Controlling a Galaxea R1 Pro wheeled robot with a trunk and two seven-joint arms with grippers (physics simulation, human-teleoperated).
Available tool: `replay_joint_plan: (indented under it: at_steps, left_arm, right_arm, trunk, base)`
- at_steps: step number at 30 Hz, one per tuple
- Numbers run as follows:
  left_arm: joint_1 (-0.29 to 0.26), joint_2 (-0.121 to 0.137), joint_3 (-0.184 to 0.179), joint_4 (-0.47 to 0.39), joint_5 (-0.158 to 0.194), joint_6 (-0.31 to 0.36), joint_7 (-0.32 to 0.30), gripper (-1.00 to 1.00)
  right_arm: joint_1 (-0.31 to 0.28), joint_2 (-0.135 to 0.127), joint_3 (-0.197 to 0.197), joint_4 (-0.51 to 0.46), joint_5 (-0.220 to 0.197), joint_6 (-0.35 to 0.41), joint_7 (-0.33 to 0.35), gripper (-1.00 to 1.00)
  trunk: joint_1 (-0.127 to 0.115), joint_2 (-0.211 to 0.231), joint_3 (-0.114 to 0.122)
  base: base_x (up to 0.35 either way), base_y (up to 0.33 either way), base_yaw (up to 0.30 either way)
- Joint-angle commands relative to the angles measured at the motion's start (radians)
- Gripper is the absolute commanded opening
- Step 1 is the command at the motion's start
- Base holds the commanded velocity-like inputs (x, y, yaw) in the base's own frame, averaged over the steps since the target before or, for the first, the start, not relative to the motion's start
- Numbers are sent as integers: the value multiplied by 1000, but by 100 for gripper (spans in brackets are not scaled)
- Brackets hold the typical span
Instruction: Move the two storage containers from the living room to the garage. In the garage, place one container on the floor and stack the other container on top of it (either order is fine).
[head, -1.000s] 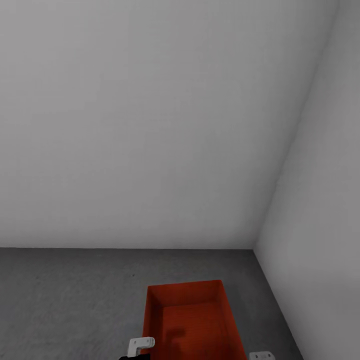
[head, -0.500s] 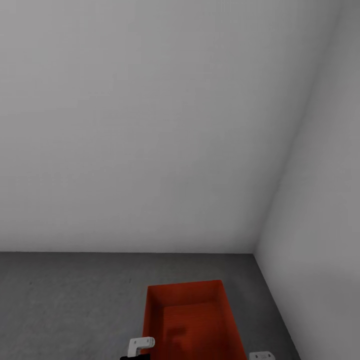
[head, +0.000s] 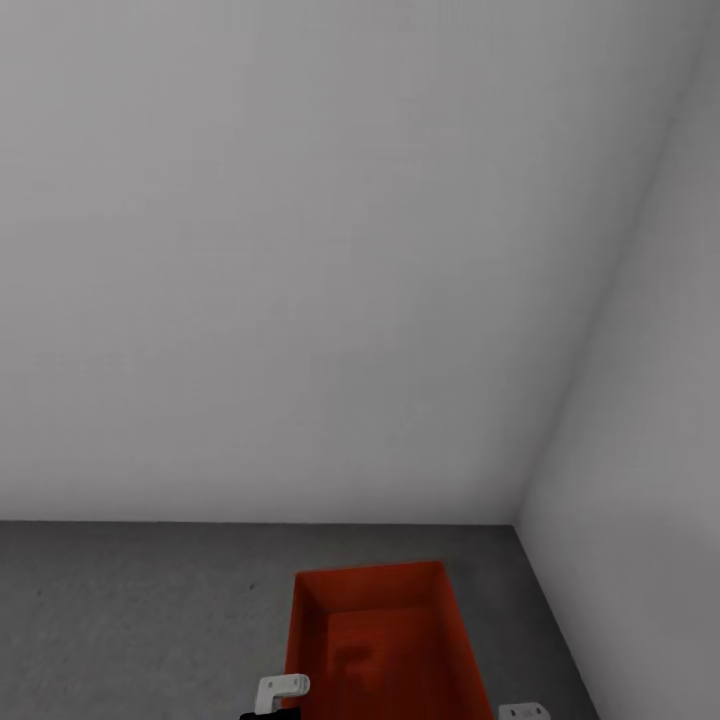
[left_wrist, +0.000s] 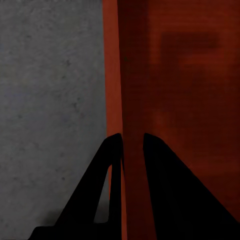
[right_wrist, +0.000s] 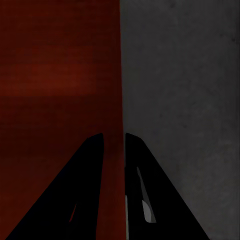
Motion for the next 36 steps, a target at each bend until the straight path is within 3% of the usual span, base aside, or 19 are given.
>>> replay_joint_plan:
  at_steps: [1, 21, 36]
  left_arm:
    - [-1, 67, -31, -5, 10, -50, -36, -100]
    - [-1, 67, -31, -4, 10, -50, -36, -100]
    - [-1, 69, -31, -6, 10, -50, -36, -100]
  right_arm:
    - [0, -2, 9, 1, -21, 6, 49, -100]
    - [0, -2, 9, 1, -21, 6, 49, -100]
    - [0, -2, 9, 1, -21, 6, 49, -100]
  trunk:
    - [0, 0, -1]
    - [0, 0, -1]
    - [0, 0, -1]
  base:
    - [178, -73, 0]
    - [179, -10, 0]
    - [84, 0, 0]
